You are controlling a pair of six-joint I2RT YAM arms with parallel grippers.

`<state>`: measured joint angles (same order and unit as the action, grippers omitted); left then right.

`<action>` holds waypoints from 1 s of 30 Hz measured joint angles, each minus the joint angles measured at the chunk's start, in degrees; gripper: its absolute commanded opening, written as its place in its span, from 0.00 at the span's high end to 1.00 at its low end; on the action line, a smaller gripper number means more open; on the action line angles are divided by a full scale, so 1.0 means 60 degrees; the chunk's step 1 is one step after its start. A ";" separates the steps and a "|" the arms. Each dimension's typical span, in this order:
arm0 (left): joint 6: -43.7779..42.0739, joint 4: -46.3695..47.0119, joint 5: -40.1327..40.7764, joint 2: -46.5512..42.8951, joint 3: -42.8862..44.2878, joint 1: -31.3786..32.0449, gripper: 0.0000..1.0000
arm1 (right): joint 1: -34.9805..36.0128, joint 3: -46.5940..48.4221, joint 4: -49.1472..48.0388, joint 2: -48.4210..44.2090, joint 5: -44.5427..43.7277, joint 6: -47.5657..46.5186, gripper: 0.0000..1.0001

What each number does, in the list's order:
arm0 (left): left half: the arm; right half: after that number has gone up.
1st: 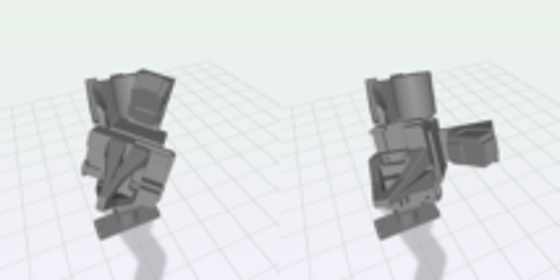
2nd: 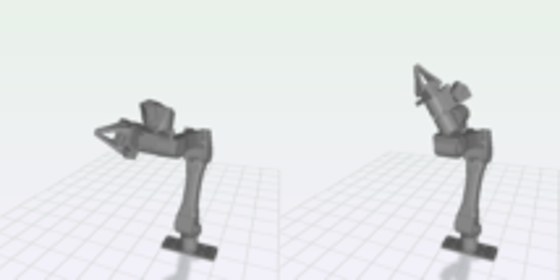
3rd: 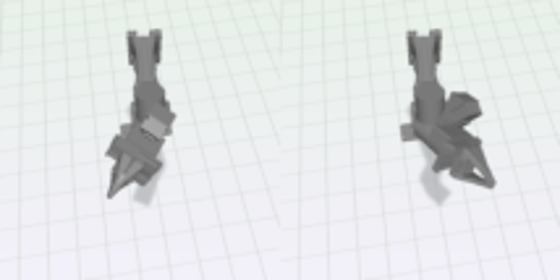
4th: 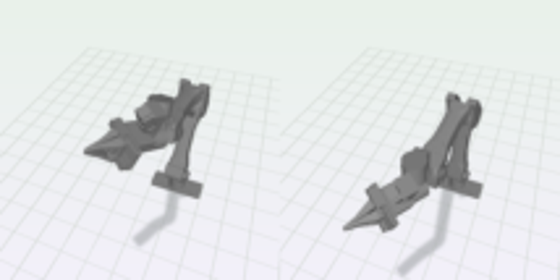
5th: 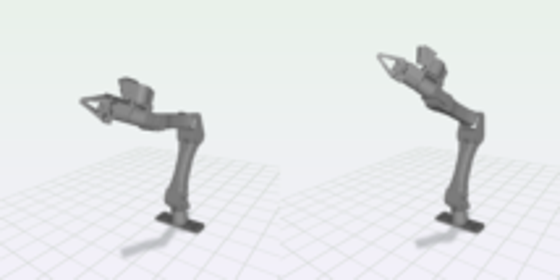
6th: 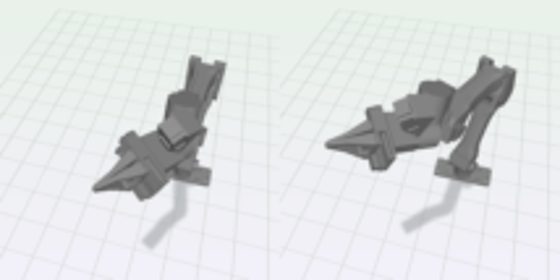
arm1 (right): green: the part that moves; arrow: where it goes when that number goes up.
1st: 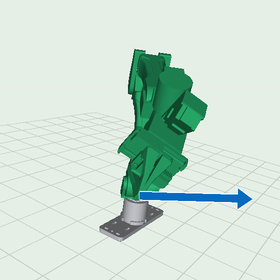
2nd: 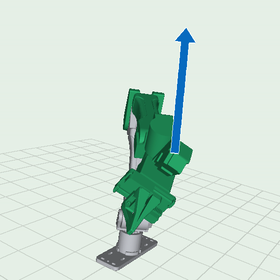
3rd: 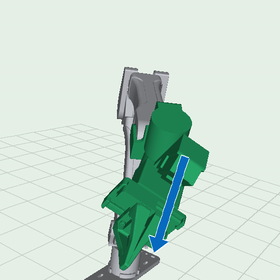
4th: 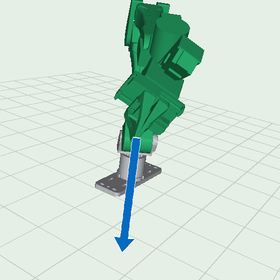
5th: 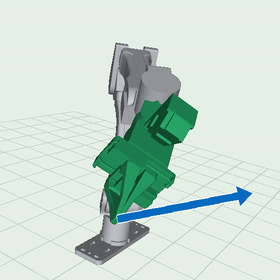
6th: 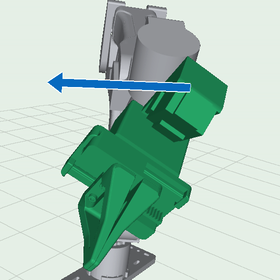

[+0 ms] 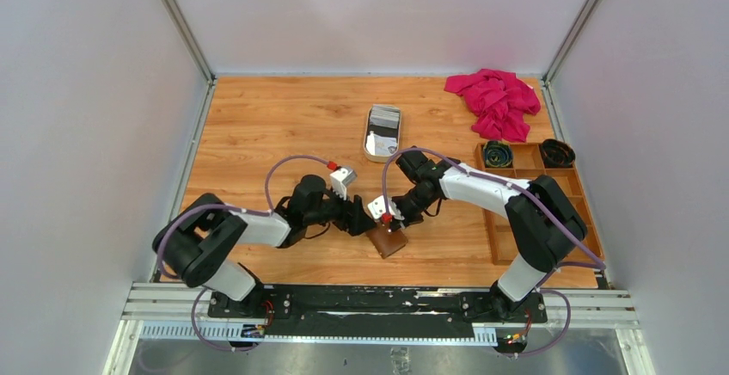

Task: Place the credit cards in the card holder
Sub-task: Open the card holder at the center of the board.

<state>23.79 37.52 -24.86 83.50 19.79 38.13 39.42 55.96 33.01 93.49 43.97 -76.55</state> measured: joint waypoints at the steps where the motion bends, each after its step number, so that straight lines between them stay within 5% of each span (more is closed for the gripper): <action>1: -0.0007 0.0106 -0.0142 0.0328 0.0186 0.0000 0.35 | 0.0000 0.0000 0.0000 0.0000 -0.0004 -0.0007 1.00; 7: 0.0182 0.0605 -0.0699 0.1468 0.0707 0.0040 0.69 | 0.0033 -0.0004 -0.0004 0.0000 -0.0007 -0.0062 1.00; 16: 0.0393 0.1027 -0.1075 0.2018 0.0794 0.0047 0.90 | 0.0033 -0.0036 0.0015 0.0000 -0.0029 -0.0109 1.00; 30: 0.0590 0.1326 -0.1118 0.2200 0.0838 -0.0029 1.00 | -0.0153 -0.0153 0.0506 -0.0656 -0.0106 -0.0495 1.00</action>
<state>27.33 45.47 -31.57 96.71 24.82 37.95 38.50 55.05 36.05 89.56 43.33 -79.53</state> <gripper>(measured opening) 0.027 0.041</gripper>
